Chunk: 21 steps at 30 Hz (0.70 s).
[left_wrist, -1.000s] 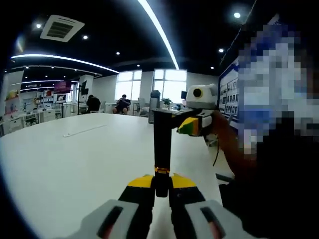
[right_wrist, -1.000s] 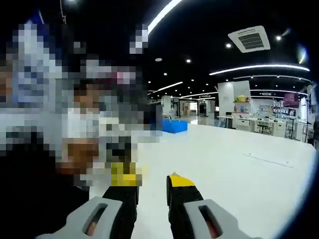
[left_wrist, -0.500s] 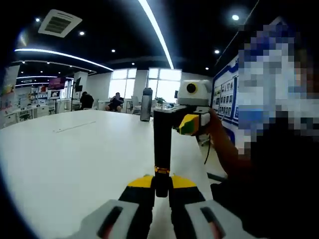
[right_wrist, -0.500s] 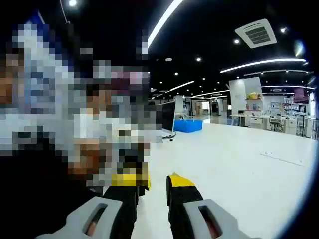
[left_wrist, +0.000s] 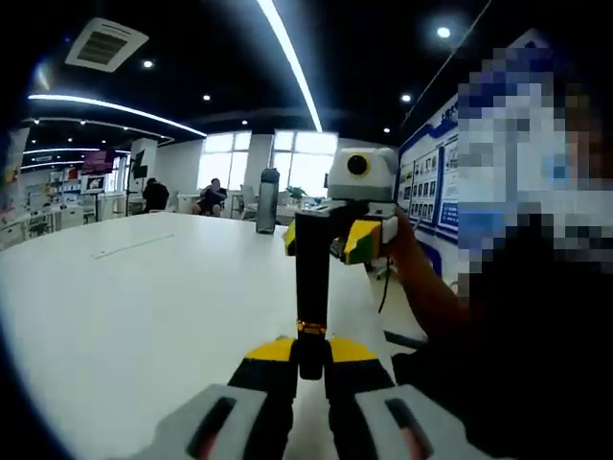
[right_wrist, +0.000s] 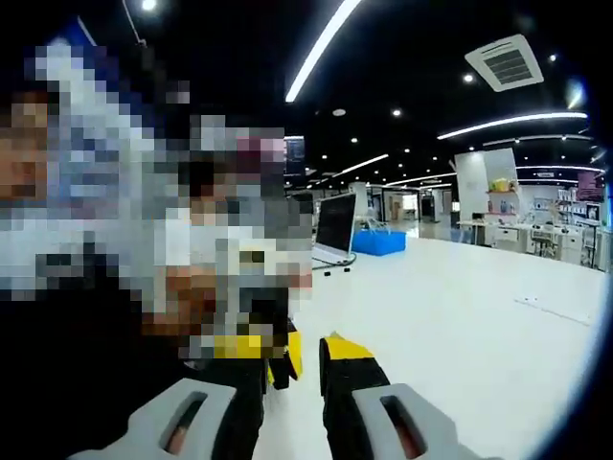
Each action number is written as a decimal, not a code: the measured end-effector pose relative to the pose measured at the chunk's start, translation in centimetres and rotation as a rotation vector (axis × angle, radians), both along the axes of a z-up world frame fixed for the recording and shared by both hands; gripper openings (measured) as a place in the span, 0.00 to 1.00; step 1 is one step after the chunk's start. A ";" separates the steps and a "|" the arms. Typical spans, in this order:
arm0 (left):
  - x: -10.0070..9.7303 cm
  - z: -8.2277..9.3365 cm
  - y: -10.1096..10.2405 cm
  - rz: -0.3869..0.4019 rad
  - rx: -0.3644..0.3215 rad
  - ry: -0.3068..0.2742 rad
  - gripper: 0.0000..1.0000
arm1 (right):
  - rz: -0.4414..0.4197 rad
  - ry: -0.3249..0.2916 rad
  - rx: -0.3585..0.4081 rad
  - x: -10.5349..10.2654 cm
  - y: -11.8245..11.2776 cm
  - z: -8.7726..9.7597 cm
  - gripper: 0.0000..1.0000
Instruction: Unscrew the lipstick cap, remove the lipstick, and put the cap back on the lipstick
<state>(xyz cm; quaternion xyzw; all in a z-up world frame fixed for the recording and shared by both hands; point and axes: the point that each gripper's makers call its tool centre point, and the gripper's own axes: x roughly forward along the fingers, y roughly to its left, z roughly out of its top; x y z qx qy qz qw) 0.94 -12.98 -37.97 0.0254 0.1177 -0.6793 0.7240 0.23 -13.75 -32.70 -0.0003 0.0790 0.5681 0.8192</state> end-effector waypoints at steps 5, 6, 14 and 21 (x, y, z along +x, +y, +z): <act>-0.2 -0.1 -0.2 -0.006 0.005 0.002 0.13 | 0.009 0.000 -0.004 -0.3 0.5 -0.1 0.20; -0.2 -0.1 -0.2 -0.007 0.005 0.002 0.13 | 0.011 0.002 -0.005 -0.3 0.6 -0.2 0.20; -0.6 -0.1 -0.6 -0.021 0.008 -0.001 0.13 | 0.037 0.019 0.010 -0.6 1.7 -0.4 0.20; -0.3 0.0 -1.0 -0.025 0.006 0.006 0.13 | 0.065 0.020 0.022 -0.5 2.4 -0.6 0.20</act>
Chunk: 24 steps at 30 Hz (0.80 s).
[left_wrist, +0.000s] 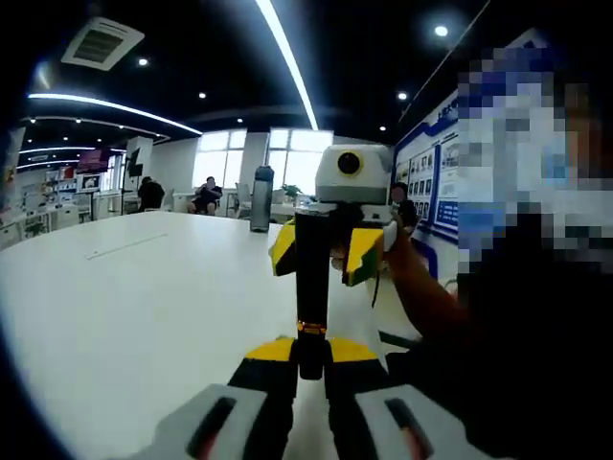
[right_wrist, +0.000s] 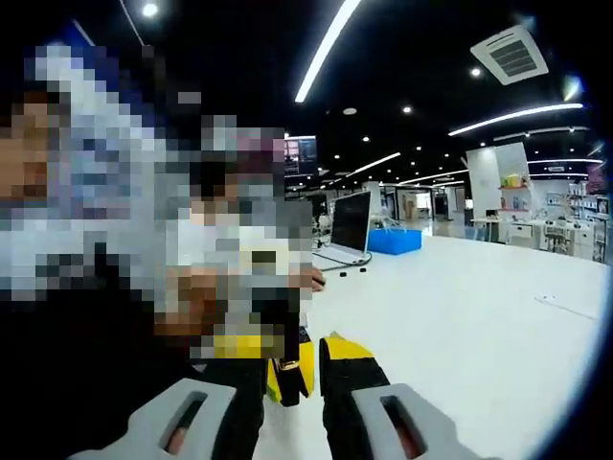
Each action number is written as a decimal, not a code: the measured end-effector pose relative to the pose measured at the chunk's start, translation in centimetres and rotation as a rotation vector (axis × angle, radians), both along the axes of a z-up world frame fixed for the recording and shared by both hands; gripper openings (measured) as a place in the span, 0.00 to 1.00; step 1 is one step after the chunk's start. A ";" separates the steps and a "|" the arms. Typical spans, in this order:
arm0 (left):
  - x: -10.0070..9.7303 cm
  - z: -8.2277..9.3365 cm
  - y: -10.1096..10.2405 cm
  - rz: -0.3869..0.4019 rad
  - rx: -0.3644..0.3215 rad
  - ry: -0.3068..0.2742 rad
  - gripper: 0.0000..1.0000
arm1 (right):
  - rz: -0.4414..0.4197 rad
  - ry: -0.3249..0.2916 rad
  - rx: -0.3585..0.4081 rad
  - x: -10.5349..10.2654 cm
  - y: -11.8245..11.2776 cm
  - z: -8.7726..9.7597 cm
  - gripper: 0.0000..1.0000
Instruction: Unscrew the lipstick cap, remove the lipstick, and put the cap back on the lipstick
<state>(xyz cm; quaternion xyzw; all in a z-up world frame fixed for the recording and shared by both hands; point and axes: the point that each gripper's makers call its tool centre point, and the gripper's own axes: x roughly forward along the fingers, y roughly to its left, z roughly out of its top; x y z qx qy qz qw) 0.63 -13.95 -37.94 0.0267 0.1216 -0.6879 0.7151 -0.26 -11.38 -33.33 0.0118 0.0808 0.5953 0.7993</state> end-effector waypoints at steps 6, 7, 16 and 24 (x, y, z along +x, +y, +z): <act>-0.2 -0.4 -0.7 -0.017 0.004 0.010 0.13 | 0.031 -0.004 0.015 -0.2 0.3 0.1 0.19; -0.2 -0.6 -0.7 -0.018 0.008 0.012 0.13 | 0.032 -0.004 0.016 -0.1 0.4 0.2 0.18; 0.0 -0.5 -0.5 -0.014 0.005 0.016 0.13 | 0.052 -0.008 0.001 0.2 0.9 -0.3 0.15; -0.2 -0.2 -0.9 -0.023 -0.011 0.038 0.13 | 0.049 -0.010 -0.001 0.2 0.4 -0.4 0.13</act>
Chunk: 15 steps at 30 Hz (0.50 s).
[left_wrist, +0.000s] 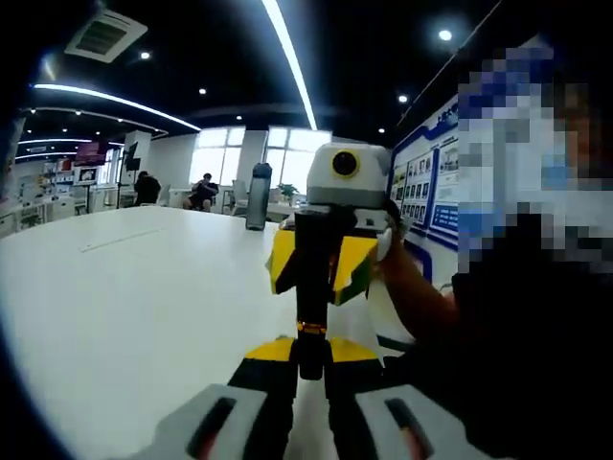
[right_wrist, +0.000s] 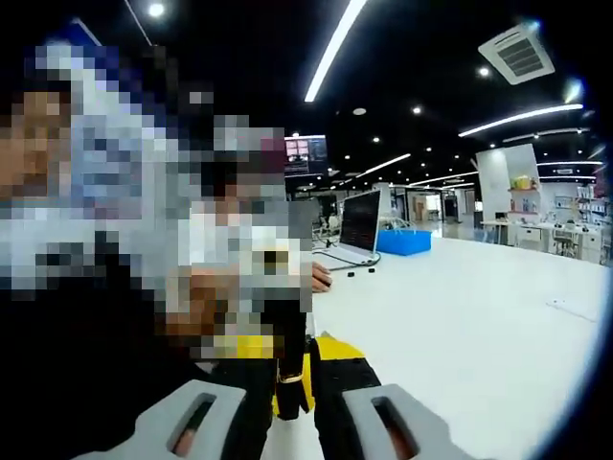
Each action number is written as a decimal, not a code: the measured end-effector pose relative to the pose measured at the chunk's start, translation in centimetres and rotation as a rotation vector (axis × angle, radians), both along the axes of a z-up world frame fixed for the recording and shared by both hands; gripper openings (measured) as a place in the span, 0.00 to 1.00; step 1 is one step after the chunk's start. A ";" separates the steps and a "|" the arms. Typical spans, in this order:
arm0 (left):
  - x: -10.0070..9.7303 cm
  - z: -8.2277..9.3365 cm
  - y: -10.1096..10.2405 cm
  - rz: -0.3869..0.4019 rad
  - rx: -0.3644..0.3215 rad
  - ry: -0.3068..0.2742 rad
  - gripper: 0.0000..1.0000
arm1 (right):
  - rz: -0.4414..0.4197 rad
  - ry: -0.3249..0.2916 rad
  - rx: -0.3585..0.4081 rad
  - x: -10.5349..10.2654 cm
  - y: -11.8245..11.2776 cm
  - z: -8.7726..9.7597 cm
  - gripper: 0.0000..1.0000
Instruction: Unscrew the lipstick cap, remove the lipstick, and put the cap back on the lipstick
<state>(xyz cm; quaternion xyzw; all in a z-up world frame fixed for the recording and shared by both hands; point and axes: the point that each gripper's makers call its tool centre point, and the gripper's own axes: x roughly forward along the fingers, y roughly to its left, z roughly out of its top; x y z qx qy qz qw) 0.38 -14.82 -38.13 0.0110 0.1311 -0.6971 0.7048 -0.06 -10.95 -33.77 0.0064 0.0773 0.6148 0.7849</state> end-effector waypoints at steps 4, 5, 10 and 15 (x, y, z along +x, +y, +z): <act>-0.1 -0.2 0.0 0.002 0.008 -0.013 0.13 | -0.001 -0.010 -0.004 -0.2 -0.1 0.0 0.11; -0.1 -0.2 0.1 0.003 0.006 -0.008 0.13 | 0.003 -0.004 0.001 -0.3 -0.1 0.1 0.11; -0.1 -0.3 0.4 0.002 0.001 -0.001 0.13 | 0.004 0.001 0.000 -0.2 0.1 0.0 0.10; 0.1 -0.2 0.3 0.003 0.002 -0.002 0.13 | 0.004 -0.003 0.004 -0.1 0.1 0.2 0.10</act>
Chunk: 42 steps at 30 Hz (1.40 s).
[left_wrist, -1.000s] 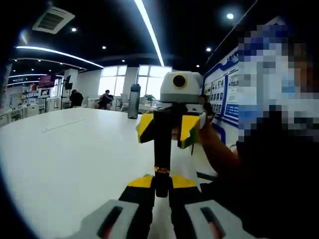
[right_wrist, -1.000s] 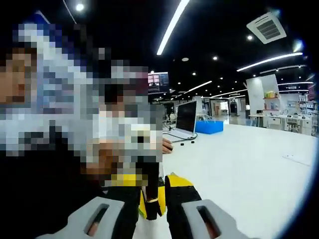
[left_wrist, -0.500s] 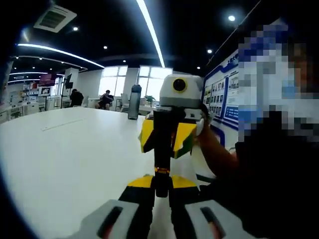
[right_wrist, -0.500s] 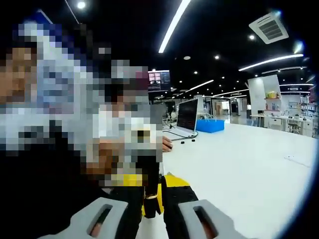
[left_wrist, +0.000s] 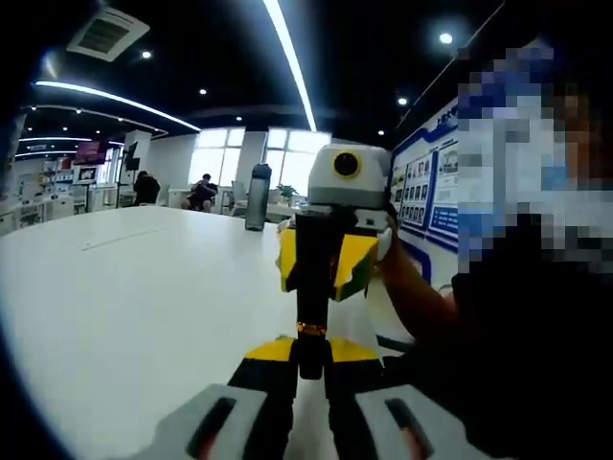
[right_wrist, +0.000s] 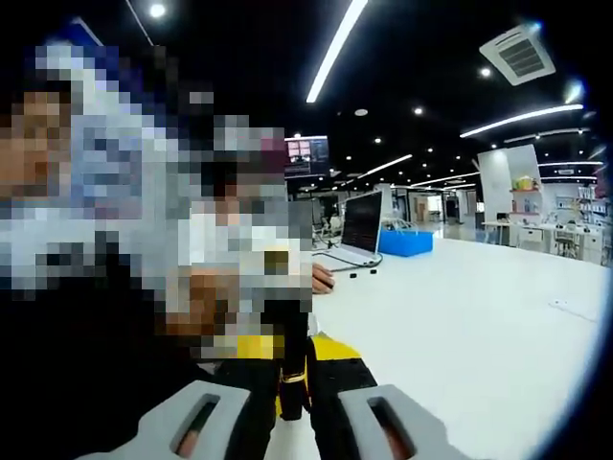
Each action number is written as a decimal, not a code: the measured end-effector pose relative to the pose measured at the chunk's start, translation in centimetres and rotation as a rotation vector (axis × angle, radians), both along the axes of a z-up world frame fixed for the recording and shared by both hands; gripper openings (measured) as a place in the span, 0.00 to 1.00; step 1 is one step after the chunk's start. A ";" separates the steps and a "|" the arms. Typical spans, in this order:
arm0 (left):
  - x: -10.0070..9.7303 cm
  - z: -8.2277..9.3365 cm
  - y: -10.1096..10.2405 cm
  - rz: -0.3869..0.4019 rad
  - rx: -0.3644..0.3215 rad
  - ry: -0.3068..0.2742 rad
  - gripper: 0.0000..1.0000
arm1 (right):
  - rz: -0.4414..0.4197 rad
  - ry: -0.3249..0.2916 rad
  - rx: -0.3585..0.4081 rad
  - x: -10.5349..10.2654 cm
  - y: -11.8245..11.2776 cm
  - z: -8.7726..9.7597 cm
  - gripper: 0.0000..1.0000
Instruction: Unscrew the lipstick cap, remove the lipstick, and put the cap back on the lipstick
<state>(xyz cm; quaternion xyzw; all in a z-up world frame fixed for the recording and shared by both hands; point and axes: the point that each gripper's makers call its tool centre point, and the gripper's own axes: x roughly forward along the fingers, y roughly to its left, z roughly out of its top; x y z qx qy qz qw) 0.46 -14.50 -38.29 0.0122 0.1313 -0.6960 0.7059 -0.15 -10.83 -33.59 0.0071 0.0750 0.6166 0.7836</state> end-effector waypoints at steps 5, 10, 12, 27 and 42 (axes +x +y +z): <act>0.1 0.1 -0.1 0.005 0.002 -0.003 0.13 | 0.001 0.011 0.007 0.0 -0.1 0.1 0.10; 0.0 -0.2 0.1 0.002 0.002 -0.003 0.12 | -0.010 0.012 0.025 0.1 0.0 0.6 0.09; 0.0 -0.1 0.1 0.002 0.001 -0.006 0.12 | -0.010 0.002 0.017 0.0 0.2 0.5 0.09; -0.2 0.0 0.1 -0.001 0.002 0.007 0.12 | -0.005 -0.012 0.024 -0.5 0.4 0.7 0.09; -0.6 -0.3 -0.2 -0.018 0.011 0.010 0.12 | -0.003 -0.016 0.061 -0.6 0.0 1.5 0.09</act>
